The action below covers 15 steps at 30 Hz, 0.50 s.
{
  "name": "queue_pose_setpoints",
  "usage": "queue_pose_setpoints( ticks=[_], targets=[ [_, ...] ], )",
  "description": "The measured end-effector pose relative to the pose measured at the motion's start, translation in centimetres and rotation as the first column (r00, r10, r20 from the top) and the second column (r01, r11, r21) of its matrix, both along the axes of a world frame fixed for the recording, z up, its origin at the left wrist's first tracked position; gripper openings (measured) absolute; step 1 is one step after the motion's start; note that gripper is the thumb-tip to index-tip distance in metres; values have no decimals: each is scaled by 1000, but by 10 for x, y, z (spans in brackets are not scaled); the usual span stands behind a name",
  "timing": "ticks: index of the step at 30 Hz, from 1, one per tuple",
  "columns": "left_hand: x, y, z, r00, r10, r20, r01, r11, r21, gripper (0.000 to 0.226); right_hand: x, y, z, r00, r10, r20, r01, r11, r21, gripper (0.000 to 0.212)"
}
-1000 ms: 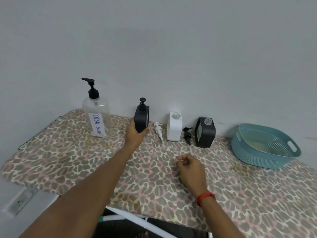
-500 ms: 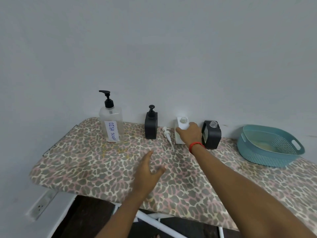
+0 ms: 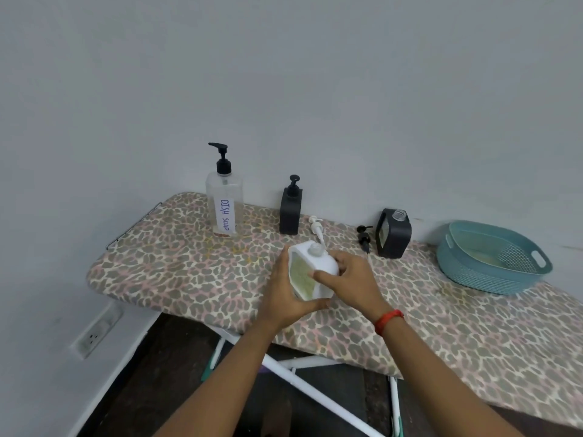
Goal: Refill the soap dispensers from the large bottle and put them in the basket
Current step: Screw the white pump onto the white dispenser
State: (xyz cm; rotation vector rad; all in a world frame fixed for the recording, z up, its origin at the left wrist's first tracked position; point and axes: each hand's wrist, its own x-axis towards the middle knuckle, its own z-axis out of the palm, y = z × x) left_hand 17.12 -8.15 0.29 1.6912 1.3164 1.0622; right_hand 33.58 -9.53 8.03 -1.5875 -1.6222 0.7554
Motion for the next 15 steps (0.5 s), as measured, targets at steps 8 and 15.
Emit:
queue_pose_setpoints(
  ticks=[8,15],
  targets=[
    [-2,-4,0,1000,31,-4,-31,1000,0,133,-1,40,19,996,-27,-85,18,994,-106,34],
    [-2,4,-9,1000,15,15,-15,1000,-15,131,-24,157,19,935,-36,354,124,965,-230,34]
  ],
)
